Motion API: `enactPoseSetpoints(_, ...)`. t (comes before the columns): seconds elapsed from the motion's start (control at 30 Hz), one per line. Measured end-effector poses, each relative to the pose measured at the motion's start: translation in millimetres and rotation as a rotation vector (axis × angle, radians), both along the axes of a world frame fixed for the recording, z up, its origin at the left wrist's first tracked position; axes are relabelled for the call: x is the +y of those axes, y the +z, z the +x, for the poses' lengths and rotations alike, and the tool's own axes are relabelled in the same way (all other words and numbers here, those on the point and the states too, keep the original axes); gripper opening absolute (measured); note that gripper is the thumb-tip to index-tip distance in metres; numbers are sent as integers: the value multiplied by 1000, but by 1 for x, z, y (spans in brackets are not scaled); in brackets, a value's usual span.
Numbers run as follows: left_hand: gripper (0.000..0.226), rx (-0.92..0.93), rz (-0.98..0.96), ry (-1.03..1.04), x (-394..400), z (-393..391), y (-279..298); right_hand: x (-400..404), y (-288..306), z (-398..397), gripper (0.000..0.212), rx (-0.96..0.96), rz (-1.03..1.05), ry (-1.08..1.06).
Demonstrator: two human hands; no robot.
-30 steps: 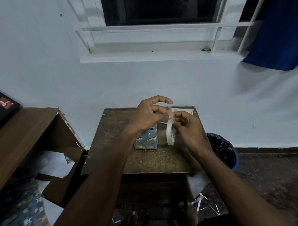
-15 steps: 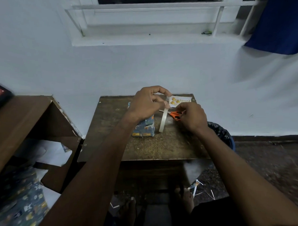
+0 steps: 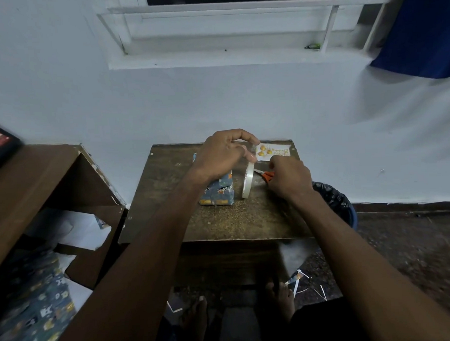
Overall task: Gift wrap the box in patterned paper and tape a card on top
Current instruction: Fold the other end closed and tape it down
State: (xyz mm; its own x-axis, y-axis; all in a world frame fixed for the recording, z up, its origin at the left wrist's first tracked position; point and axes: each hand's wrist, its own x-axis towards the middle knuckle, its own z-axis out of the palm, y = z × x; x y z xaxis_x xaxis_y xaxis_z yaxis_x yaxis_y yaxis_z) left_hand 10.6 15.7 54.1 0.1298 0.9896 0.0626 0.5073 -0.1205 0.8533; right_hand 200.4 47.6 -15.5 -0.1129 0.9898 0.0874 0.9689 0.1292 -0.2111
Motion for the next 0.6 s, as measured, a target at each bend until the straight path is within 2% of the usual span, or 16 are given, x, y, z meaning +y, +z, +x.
enactPoseSetpoints(0.1,37,-29,-6,-35,2,-2,-1,1,0,8,24,74,2,-34)
enactPoseSetpoints(0.27,40,-50,16,-61,7,-2,-2,2,17,30,25,458,-70,-39)
enactPoseSetpoints(0.43,40,-60,25,-61,9,-2,-2,-2,27,50,31,767,-170,74)
enactPoseSetpoints(0.6,39,-65,27,-51,9,-2,-3,-7,33,56,33,836,-233,172)
